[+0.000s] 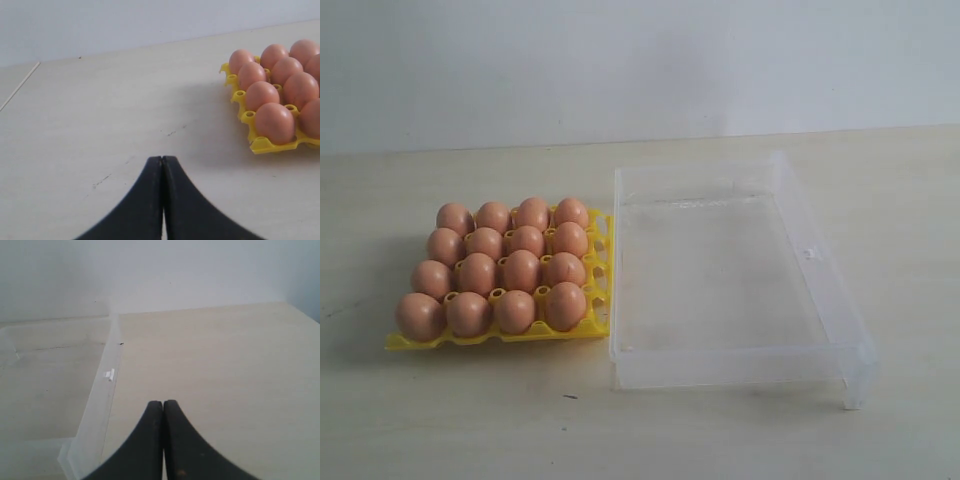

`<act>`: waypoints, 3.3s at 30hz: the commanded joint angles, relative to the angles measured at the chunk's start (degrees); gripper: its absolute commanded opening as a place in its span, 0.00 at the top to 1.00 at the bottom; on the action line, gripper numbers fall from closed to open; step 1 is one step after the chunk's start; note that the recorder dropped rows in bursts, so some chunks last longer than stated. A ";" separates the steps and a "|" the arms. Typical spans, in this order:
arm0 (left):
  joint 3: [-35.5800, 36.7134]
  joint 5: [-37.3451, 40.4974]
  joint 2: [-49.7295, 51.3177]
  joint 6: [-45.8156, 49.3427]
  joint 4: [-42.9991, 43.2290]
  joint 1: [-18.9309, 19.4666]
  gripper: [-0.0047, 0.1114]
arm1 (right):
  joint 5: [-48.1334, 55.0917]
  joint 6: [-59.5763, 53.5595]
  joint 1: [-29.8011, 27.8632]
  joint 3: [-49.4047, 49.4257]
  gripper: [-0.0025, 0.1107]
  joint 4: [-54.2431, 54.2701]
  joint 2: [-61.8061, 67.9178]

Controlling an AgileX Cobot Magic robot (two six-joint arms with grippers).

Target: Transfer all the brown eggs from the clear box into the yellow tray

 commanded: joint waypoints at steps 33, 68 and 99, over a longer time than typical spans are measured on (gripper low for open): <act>-0.23 -0.52 0.04 -0.26 -0.14 -0.34 0.96 | -0.16 -5.39 2.73 0.24 0.98 -0.41 -0.38; -0.23 -0.52 0.04 -0.26 -0.14 -0.34 0.96 | -0.16 -5.39 -0.66 0.24 0.98 -0.41 -0.38; -0.23 -0.52 0.04 -0.26 -0.14 -0.34 0.96 | -0.16 -5.26 -0.66 0.24 0.98 -0.41 -0.38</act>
